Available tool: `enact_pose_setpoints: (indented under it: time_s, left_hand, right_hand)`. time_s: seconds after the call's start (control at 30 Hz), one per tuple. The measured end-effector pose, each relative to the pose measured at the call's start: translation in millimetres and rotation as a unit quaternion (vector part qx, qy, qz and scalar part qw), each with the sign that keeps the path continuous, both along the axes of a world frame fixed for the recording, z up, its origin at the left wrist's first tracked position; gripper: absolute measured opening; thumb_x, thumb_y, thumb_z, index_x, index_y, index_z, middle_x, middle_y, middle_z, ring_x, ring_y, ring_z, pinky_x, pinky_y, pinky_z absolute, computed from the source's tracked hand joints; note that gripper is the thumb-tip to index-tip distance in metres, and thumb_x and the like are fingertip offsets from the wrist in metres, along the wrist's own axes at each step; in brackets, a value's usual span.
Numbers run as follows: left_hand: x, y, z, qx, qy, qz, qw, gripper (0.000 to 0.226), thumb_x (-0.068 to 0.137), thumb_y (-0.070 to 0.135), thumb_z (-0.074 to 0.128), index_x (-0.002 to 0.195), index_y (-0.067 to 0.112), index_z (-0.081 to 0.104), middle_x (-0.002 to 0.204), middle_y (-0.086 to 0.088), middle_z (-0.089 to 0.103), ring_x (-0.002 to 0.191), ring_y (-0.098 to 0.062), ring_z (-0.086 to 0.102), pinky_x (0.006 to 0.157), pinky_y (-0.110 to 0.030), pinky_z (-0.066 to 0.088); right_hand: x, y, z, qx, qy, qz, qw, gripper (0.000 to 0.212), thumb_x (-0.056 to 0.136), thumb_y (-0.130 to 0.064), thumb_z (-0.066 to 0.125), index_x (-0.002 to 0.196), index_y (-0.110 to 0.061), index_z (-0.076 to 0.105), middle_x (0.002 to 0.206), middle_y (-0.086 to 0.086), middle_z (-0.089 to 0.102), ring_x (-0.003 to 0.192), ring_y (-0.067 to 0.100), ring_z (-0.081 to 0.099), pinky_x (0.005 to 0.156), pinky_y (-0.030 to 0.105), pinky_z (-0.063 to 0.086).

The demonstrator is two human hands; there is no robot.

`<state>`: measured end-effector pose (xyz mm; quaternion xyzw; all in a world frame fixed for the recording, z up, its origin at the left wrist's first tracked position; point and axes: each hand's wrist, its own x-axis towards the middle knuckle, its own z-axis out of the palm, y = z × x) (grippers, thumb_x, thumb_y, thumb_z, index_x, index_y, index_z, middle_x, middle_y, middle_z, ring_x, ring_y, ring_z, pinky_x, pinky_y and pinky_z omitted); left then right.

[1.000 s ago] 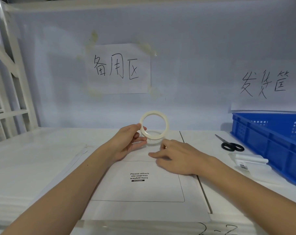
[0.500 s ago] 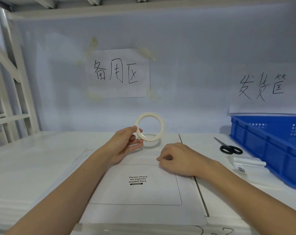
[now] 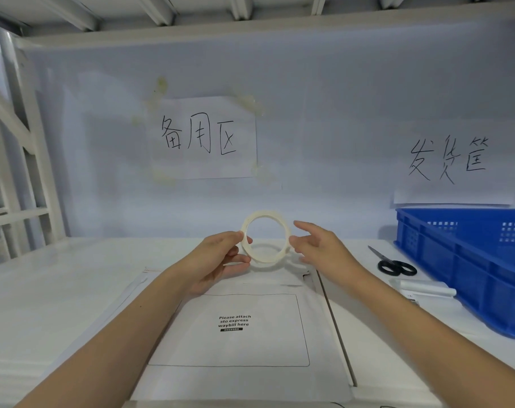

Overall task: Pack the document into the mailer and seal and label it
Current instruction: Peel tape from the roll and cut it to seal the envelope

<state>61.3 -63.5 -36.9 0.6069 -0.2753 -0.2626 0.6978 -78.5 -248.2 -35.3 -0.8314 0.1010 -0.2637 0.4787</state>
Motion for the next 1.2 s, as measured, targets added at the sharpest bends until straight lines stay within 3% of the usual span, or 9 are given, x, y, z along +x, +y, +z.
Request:
enact_pose_setpoints:
  time_s: [0.07,0.2,0.4,0.53,0.63,0.7,0.83,1.0,1.2]
  left_hand:
    - [-3,-1,1,0.002,-0.006,-0.010,1.000,0.026,0.101,0.026,0.053,0.104,0.007,0.071,0.070,-0.001,0.034,0.074,-0.019,0.064,0.076,-0.030,0.059]
    - [-10,-4,2,0.021,-0.038,-0.025,0.999,0.031,0.101,0.027,0.053,0.106,0.002,0.071,0.073,-0.003,0.039,0.073,-0.021,0.064,0.075,-0.031,0.060]
    - [-15,-1,18,0.137,-0.236,0.059,0.960,0.033,0.100,0.038,0.053,0.100,0.011,0.072,0.078,-0.004,0.069,0.068,-0.018,0.068,0.062,-0.031,0.055]
    - [0,24,26,0.302,-0.356,0.028,0.884,0.019,0.098,0.029,0.055,0.101,0.020,0.072,0.099,-0.003,0.075,0.078,-0.015,0.068,0.068,-0.028,0.057]
    - [10,50,14,0.395,-0.460,0.010,0.795,0.030,0.098,0.042,0.053,0.127,0.041,0.061,0.131,0.013,0.062,0.116,-0.007,0.058,0.104,-0.027,0.042]
    - [6,65,-1,0.433,-0.480,-0.017,0.763,0.047,0.098,0.054,0.047,0.143,0.046,0.043,0.150,0.019,0.043,0.136,-0.004,0.040,0.111,-0.021,0.026]
    - [-3,68,-23,0.482,-0.497,-0.051,0.720,0.055,0.101,0.057,0.026,0.154,0.044,0.017,0.165,0.010,0.009,0.152,-0.012,0.007,0.121,-0.029,0.002]
    - [-9,57,-25,0.518,-0.496,-0.041,0.696,0.054,0.099,0.064,0.015,0.152,0.053,0.008,0.166,0.013,0.002,0.153,-0.014,0.000,0.122,-0.046,0.000]
    - [-5,69,-25,0.507,-0.495,-0.038,0.705,0.052,0.100,0.063,0.013,0.151,0.054,0.012,0.165,0.017,0.004,0.153,-0.012,0.000,0.122,-0.041,-0.004]
  right_hand:
    - [1,1,0,0.021,0.012,-0.006,1.000,0.054,0.094,-0.036,0.061,0.144,-0.024,0.043,0.117,0.001,0.067,0.097,0.019,0.069,0.093,0.036,0.054]
    - [0,3,6,0.080,0.016,-0.011,0.997,0.023,0.095,-0.015,0.059,0.115,-0.005,0.064,0.085,0.014,0.071,0.063,0.026,0.069,0.068,0.035,0.061]
    - [0,-34,5,0.096,0.035,-0.163,0.981,0.018,0.089,-0.006,0.057,0.072,-0.001,0.059,0.051,0.006,0.064,0.052,0.019,0.068,0.079,0.037,0.060]
    - [-4,-46,-3,-0.036,0.085,-0.250,0.964,0.021,0.092,-0.011,0.053,0.080,0.003,0.063,0.056,0.008,0.062,0.039,0.010,0.054,0.037,0.015,0.038]
    - [-5,-47,-12,-0.155,0.103,-0.280,0.942,0.029,0.096,-0.023,0.051,0.073,-0.007,0.048,0.077,0.014,0.063,0.063,0.029,0.059,0.052,0.027,0.041]
    - [-4,-41,-14,-0.240,0.140,-0.293,0.915,0.030,0.099,-0.027,0.046,0.075,-0.008,0.046,0.087,0.014,0.058,0.076,0.032,0.053,0.061,0.034,0.040]
    - [-4,-13,-3,-0.335,0.117,-0.241,0.903,0.039,0.101,-0.035,0.038,0.118,-0.009,0.063,0.112,0.014,0.058,0.099,0.033,0.056,0.081,0.036,0.045]
    - [0,37,-12,-0.345,0.097,0.082,0.930,0.047,0.101,-0.049,0.034,0.142,-0.033,0.049,0.149,-0.014,0.044,0.140,0.008,0.035,0.111,0.019,0.024]
    - [2,30,-25,-0.355,0.191,0.109,0.909,0.062,0.092,-0.065,0.020,0.116,-0.023,0.059,0.148,-0.016,0.046,0.132,0.013,0.047,0.107,0.037,0.040]
